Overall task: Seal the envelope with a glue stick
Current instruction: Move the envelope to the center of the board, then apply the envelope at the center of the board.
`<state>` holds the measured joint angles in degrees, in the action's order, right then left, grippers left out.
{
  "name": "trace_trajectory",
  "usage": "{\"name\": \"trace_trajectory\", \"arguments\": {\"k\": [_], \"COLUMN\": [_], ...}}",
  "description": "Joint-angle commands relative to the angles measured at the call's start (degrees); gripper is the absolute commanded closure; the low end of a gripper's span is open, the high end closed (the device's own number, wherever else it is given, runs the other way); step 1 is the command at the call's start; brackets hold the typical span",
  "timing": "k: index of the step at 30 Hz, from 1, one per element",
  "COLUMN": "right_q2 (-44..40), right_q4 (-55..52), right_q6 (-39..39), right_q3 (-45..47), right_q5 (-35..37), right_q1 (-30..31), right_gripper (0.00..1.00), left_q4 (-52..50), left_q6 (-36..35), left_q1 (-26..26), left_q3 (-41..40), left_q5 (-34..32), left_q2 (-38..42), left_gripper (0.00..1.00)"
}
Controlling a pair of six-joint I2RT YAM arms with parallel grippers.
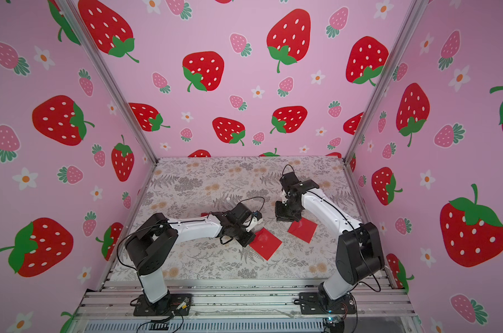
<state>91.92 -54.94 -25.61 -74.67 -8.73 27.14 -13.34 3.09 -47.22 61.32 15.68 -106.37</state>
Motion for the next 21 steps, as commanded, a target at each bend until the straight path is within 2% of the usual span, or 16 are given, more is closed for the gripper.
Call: {"name": "trace_trajectory", "arguments": {"k": [1,5,8,18,21], "right_q2": [0.5,1.0,1.4,1.8,2.2], "right_q4": [-1.7,-1.2,-1.0,-1.3,-1.5], "right_q6": [0.1,-0.4,-0.8,-1.5,-2.0], "right_q3": [0.6,1.9,2.9,6.1,6.4], "right_q5": [1.4,1.8,2.4,2.5,5.4], "right_q1": [1.2,2.8,3.8,6.0,7.7], "right_gripper": [1.00,1.00,1.00,1.00,1.00], "left_q4": [0.8,-0.6,-1.5,-1.0,-0.5], "left_q6": [1.2,2.0,2.1,3.4,3.6], "left_q1": [-1.3,-1.7,-1.9,-2.4,-2.2], "left_q3": [2.2,1.7,0.4,-2.5,-2.4], "left_q5": [2.9,0.0,-1.9,-2.1,-0.3], "left_q2": [-1.6,-1.2,-1.0,-1.2,-1.3], "left_gripper": [0.93,0.81,0.79,0.89,0.91]}}
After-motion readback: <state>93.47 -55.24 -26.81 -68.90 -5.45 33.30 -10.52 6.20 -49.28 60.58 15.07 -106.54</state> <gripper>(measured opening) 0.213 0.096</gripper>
